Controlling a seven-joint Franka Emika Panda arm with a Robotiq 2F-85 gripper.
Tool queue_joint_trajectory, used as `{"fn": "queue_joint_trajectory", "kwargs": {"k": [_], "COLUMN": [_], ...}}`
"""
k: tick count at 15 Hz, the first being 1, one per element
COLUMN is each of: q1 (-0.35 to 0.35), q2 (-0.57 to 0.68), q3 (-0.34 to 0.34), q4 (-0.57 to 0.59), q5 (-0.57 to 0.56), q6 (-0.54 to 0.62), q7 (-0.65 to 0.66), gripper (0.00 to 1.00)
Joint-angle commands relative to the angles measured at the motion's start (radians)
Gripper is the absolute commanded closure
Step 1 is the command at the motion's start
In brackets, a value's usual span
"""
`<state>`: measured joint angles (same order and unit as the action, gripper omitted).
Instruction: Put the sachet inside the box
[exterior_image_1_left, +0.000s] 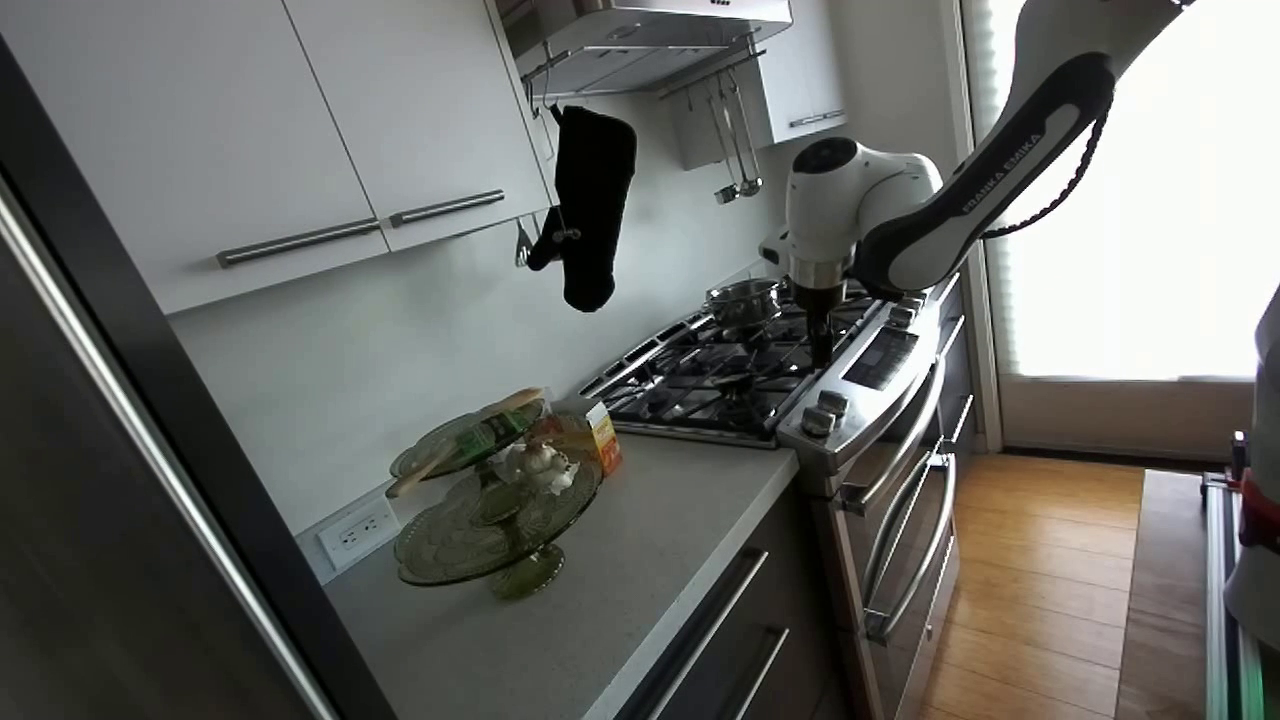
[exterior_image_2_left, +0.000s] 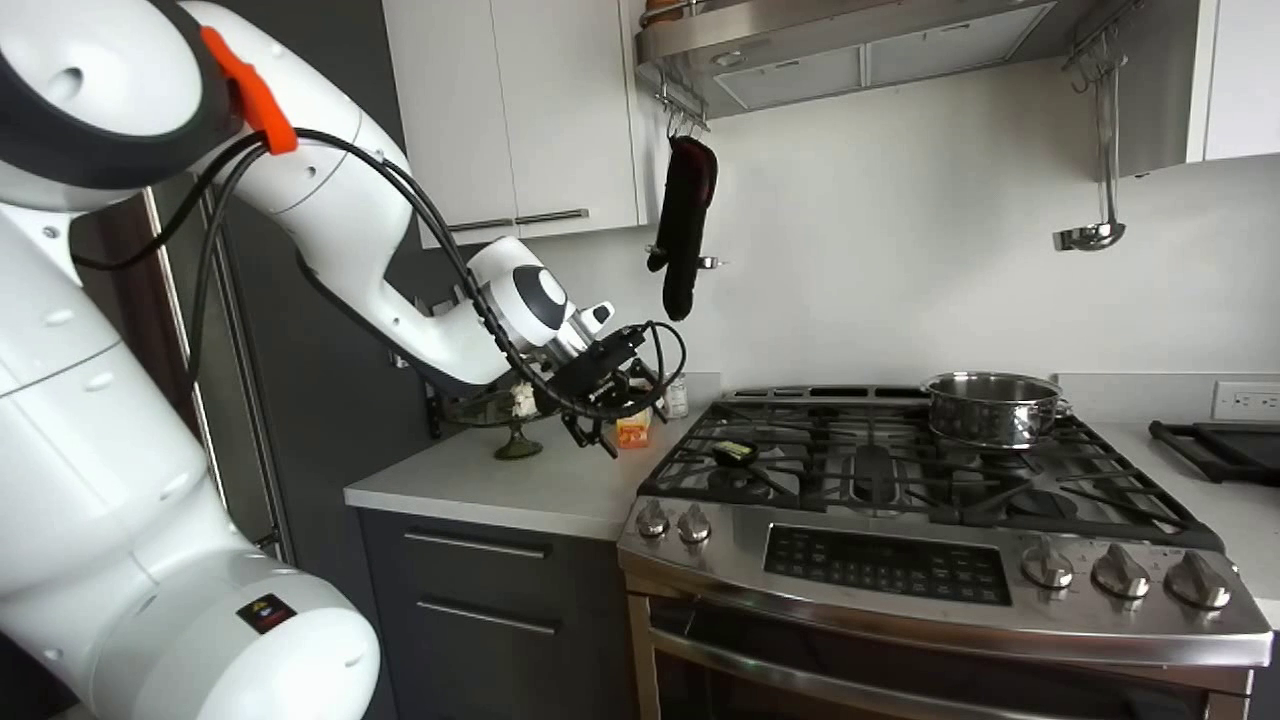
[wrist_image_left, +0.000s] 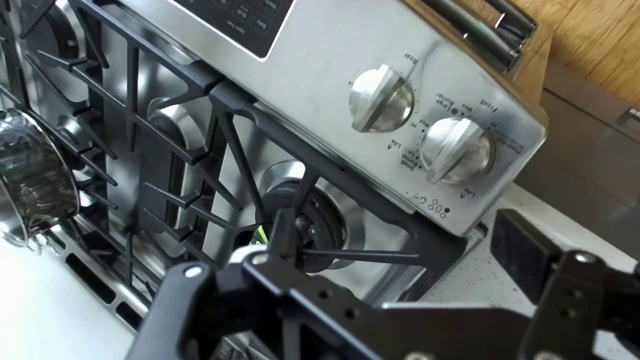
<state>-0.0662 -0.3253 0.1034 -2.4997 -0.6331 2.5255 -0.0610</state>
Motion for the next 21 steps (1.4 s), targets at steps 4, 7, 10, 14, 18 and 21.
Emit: {"fn": "queue_joint_trajectory", "kwargs": {"k": [4,7,10,14,18,21], "q1": [-0.049,-0.091,-0.105,-0.102,-0.099,-0.098], "q2": [0.191,0.272,0.353,0.442,0.516,0.558], "q3": [-0.08,-0.079,-0.086,-0.095,-0.101,-0.105], "q4": [0.095,0.162,0.228,0.312,0.382,0.422], "q5": [-0.109,-0.292,-0.408,-0.507,-0.559,-0.585], "q6": [0.231,0.299,0.337,0.374,0.409,0.45], "q7": [-0.032,-0.014,-0.015,0.017,0.04,0.052], "gripper": [0.0,0.0,0.0,0.23,0.52,0.66]}}
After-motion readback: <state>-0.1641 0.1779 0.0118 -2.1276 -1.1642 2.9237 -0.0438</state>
